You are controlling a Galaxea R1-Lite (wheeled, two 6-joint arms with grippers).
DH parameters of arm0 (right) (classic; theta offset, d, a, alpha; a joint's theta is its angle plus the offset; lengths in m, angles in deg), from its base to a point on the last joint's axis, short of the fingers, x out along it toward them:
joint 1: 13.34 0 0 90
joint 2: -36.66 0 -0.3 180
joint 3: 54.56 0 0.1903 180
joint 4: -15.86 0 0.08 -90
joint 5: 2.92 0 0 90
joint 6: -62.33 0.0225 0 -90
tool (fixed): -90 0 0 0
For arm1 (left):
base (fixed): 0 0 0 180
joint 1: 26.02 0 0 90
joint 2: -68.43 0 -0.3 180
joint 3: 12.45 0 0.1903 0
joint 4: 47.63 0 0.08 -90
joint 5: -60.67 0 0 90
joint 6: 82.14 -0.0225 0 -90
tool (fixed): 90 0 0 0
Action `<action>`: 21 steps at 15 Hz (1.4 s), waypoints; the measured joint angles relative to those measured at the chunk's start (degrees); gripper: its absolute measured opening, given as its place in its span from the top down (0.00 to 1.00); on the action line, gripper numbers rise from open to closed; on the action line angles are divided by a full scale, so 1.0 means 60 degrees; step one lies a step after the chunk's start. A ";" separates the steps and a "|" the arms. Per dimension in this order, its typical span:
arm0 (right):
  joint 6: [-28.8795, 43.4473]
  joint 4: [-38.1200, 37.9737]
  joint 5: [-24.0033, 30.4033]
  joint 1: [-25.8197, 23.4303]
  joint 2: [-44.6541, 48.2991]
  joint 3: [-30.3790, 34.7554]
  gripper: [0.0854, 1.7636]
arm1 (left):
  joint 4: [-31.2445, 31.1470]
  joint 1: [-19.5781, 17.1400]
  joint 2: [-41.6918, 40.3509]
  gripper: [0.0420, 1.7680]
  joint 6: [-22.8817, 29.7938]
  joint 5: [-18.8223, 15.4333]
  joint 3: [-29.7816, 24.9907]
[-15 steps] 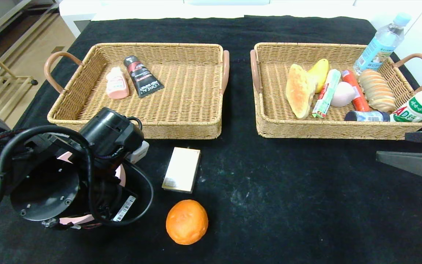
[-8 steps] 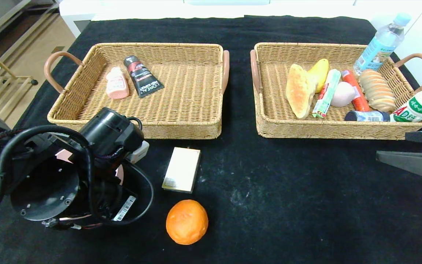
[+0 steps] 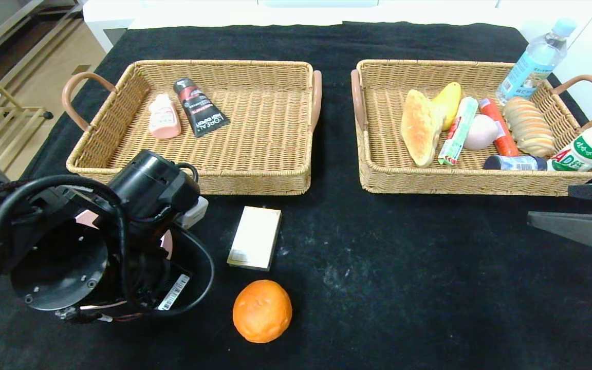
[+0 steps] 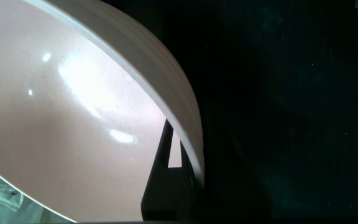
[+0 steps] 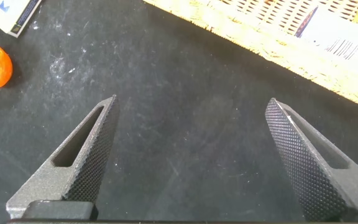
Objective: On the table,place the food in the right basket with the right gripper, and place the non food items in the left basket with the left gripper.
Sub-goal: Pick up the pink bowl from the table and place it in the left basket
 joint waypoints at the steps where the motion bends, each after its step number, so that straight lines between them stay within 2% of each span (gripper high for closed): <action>1: 0.0004 0.0000 0.0000 0.0000 -0.0002 0.0000 0.03 | 0.0000 0.0000 -0.0018 0.92 0.0000 0.0000 -0.0004; 8: 0.0000 0.0000 0.0000 0.0000 -0.0010 0.0000 0.03 | -0.0069 0.0063 -0.0486 0.92 -0.0065 0.0055 0.0349; 14: -0.0002 0.0000 0.0004 0.0000 -0.0010 0.0000 0.03 | -0.0112 0.0244 -0.0914 0.92 -0.0189 0.0307 0.1658; 21: 0.0000 0.0000 -0.0010 -0.0079 -0.0010 -0.0059 0.03 | 0.0055 0.0303 -0.0703 0.92 -0.1357 0.0193 0.3265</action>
